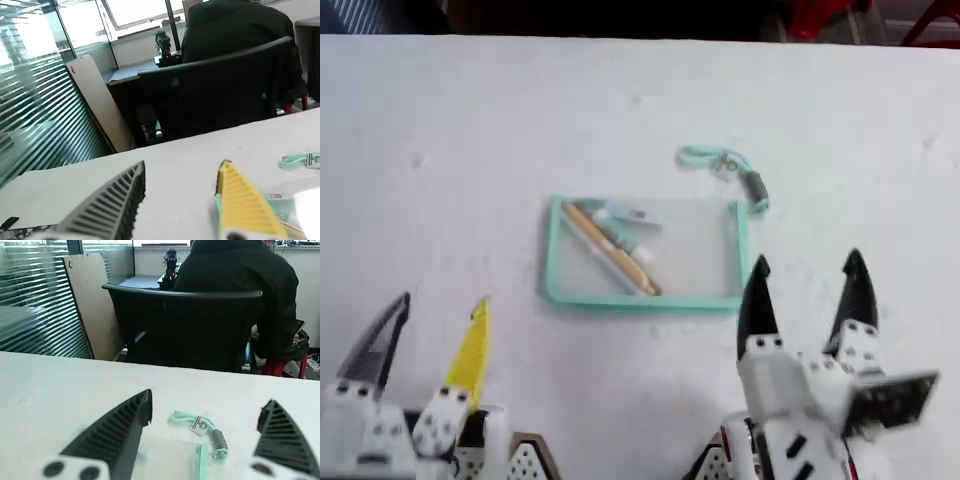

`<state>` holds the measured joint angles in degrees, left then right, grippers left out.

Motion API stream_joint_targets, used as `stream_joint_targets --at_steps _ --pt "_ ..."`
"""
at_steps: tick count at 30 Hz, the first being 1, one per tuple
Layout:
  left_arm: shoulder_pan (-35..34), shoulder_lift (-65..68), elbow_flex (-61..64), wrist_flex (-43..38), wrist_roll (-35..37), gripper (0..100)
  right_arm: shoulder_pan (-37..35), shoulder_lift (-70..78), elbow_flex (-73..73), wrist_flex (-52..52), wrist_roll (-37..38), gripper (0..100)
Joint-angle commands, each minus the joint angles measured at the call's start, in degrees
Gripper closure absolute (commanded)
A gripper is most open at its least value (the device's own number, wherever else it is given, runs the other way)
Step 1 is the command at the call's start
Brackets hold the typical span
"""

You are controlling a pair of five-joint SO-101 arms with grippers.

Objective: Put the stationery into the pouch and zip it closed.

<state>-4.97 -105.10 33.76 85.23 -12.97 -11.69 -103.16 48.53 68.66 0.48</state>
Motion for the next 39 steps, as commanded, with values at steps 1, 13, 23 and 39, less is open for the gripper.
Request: stream_joint_targets --at_steps 1,13,23,39 --pt "0.4 0.22 16.18 -9.49 0.44 75 -0.13 -0.13 6.86 -7.08 0.7 67.6" --pt "0.4 0.22 43.96 -28.04 0.7 75 -0.13 -0.13 32.09 -25.36 0.7 67.6" --pt "0.4 0.22 55.91 -28.04 0.7 75 -0.04 0.13 48.26 -34.07 0.7 67.6" --pt "-0.57 0.31 63.21 -19.52 0.7 75 -0.04 0.04 48.26 -16.22 0.44 67.5"
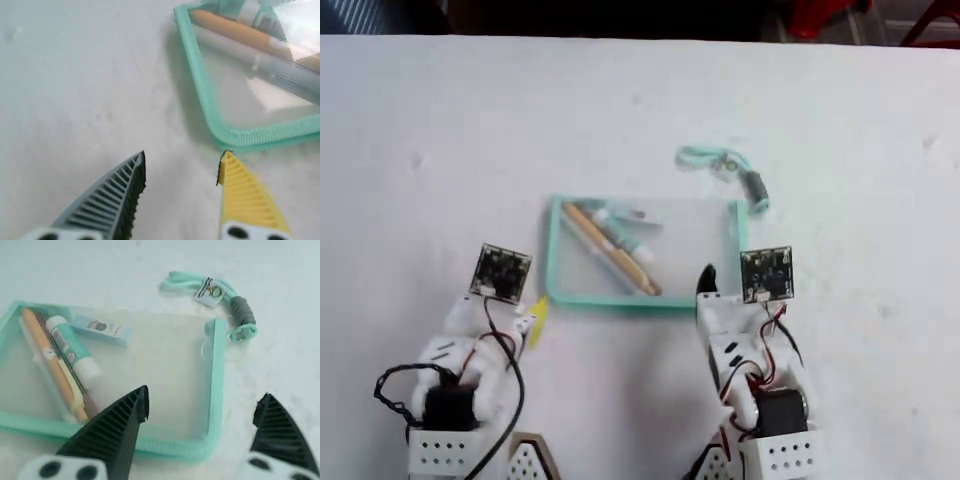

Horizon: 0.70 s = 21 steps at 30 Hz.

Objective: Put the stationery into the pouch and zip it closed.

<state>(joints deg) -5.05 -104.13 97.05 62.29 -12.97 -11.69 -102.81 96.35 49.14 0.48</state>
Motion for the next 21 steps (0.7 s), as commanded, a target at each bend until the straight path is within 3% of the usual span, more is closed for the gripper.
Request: stream_joint_targets --at_steps 1,6,12,21 --pt "-0.48 -0.66 -0.18 4.13 0.7 75 -0.04 -0.31 0.44 4.7 0.26 67.5" --pt "-0.57 -0.66 -0.09 6.42 2.37 75 0.31 -0.31 0.44 11.3 0.26 67.4" --pt "-0.22 -0.57 -0.18 11.43 8.44 75 3.56 -0.22 0.44 12.09 0.62 67.4" --pt "-0.4 -0.57 -0.09 11.52 8.79 75 3.56 -0.31 0.44 23.34 0.62 67.4"
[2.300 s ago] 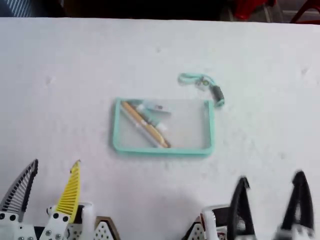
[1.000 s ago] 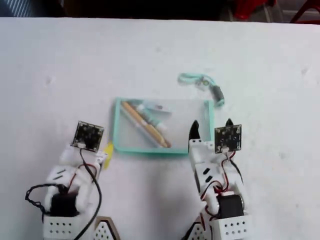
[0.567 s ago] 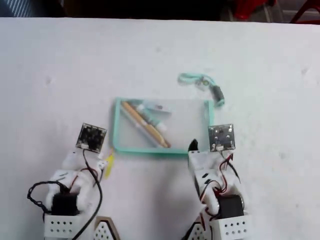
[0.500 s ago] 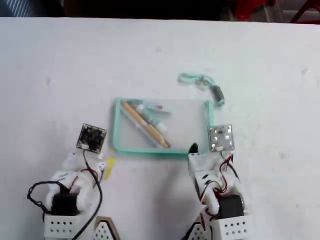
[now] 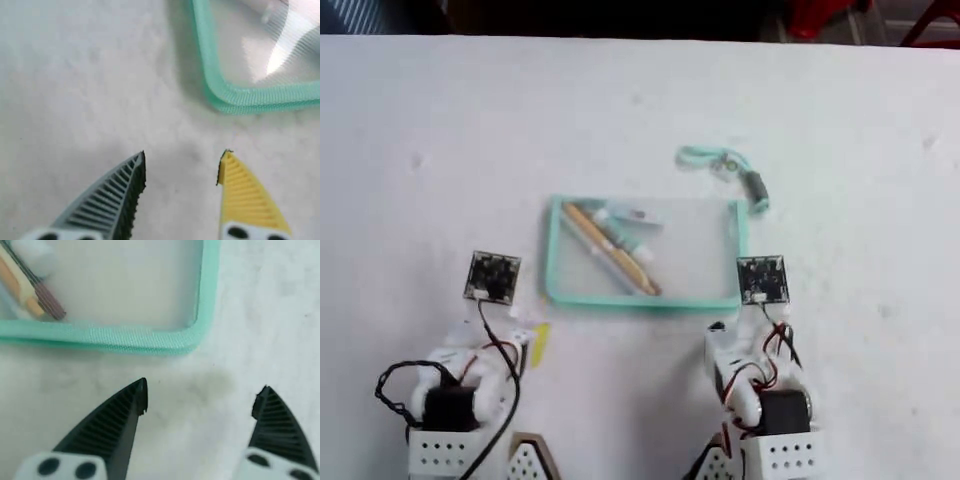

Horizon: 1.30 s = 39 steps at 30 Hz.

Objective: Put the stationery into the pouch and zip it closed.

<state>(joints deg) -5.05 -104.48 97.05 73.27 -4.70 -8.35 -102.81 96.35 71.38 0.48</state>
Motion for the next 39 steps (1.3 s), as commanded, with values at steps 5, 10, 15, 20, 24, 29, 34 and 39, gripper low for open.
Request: stream_joint_targets --at_steps 5,10,15,20,24,29,34,39 --pt "-0.4 -0.22 -0.09 0.53 0.53 75 0.31 -0.31 0.44 1.1 0.62 67.4" --pt "-0.4 -0.22 -0.09 0.53 0.53 75 0.31 -0.31 0.44 1.1 0.62 67.4" --pt "-0.4 -0.22 -0.09 0.53 0.53 75 0.31 -0.31 0.44 1.1 0.7 67.4" --pt "-0.4 -0.22 -0.09 0.53 0.53 75 0.31 -0.31 0.44 1.1 4.22 67.5" --pt "-0.4 -0.22 -0.09 0.53 0.53 75 0.31 -0.22 0.44 1.19 12.13 67.5" --pt "-0.4 -0.22 -0.09 0.53 0.53 75 0.22 -0.22 0.44 1.19 9.49 67.6" --pt "-0.4 -0.22 -0.09 0.53 0.53 75 0.04 -0.22 0.44 1.19 9.49 67.6" --pt "-0.4 -0.22 -0.09 0.53 0.53 75 0.13 -0.22 0.44 1.19 9.32 67.6"
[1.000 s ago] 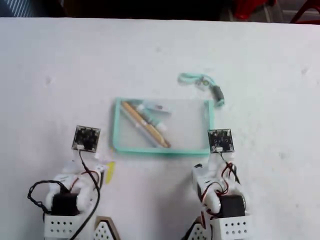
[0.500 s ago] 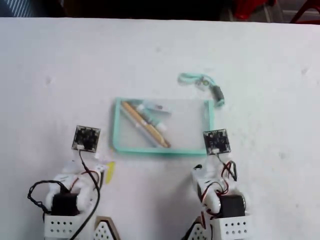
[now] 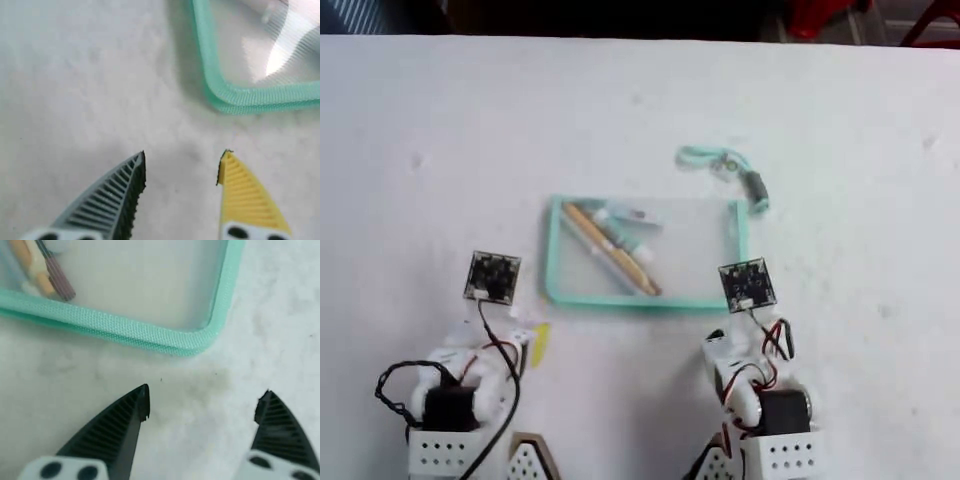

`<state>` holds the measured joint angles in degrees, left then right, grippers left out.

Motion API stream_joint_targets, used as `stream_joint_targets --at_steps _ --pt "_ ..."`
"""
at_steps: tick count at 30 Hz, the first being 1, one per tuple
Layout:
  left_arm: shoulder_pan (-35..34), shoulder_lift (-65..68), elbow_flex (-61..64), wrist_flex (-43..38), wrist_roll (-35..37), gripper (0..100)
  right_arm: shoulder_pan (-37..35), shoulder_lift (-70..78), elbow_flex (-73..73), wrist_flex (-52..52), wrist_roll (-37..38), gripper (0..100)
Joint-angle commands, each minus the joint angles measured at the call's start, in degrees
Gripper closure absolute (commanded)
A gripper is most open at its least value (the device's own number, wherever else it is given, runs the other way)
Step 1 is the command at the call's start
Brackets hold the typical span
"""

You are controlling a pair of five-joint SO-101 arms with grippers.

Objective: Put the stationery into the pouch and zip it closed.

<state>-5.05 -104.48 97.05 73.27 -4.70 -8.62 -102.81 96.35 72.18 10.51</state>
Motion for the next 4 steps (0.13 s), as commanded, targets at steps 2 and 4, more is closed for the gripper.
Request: stream_joint_targets --at_steps 2,4 --pt "-0.4 -0.22 -0.09 0.53 0.53 75 0.4 -0.22 0.44 0.4 -0.79 67.6" --pt "-0.4 -0.22 -0.09 0.53 0.53 75 0.4 -0.22 0.44 0.4 -0.79 67.6"
